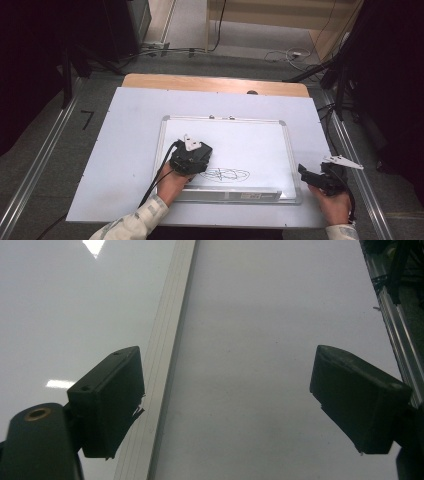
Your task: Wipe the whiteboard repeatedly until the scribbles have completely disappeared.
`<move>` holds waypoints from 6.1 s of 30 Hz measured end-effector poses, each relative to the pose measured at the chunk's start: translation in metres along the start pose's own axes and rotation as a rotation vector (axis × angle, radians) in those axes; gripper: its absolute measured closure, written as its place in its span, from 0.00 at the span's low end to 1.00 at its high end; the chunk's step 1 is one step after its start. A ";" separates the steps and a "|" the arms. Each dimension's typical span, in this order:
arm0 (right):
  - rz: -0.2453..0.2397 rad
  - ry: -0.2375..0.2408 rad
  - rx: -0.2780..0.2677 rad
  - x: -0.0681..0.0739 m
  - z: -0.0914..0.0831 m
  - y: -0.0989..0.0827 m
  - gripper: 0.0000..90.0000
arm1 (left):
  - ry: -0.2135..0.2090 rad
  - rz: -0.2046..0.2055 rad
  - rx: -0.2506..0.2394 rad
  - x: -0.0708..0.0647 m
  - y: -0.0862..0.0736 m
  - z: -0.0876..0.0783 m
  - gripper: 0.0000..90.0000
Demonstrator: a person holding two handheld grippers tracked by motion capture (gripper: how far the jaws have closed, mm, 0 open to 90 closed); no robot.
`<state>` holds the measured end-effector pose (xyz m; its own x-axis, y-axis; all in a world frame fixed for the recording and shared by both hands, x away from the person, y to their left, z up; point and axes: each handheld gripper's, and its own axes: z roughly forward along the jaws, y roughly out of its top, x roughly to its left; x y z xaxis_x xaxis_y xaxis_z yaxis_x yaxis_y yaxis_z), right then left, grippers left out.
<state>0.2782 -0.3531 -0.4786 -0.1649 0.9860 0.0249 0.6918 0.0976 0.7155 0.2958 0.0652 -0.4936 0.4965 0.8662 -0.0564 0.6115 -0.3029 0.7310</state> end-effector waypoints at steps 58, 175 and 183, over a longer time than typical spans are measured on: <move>-0.003 -0.001 0.008 0.002 0.002 0.001 0.14 | -0.038 0.123 0.045 -0.012 0.007 0.008 0.45; -0.009 0.005 0.012 0.005 0.003 0.002 0.14 | -0.133 0.241 0.082 -0.109 0.045 0.054 0.45; -0.010 0.005 0.012 0.005 0.004 0.002 0.14 | -0.136 0.246 0.080 -0.112 0.046 0.055 0.45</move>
<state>0.2814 -0.3472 -0.4793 -0.1760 0.9842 0.0213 0.6983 0.1095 0.7074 0.3025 -0.0678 -0.4909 0.7110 0.7029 0.0215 0.5061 -0.5327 0.6782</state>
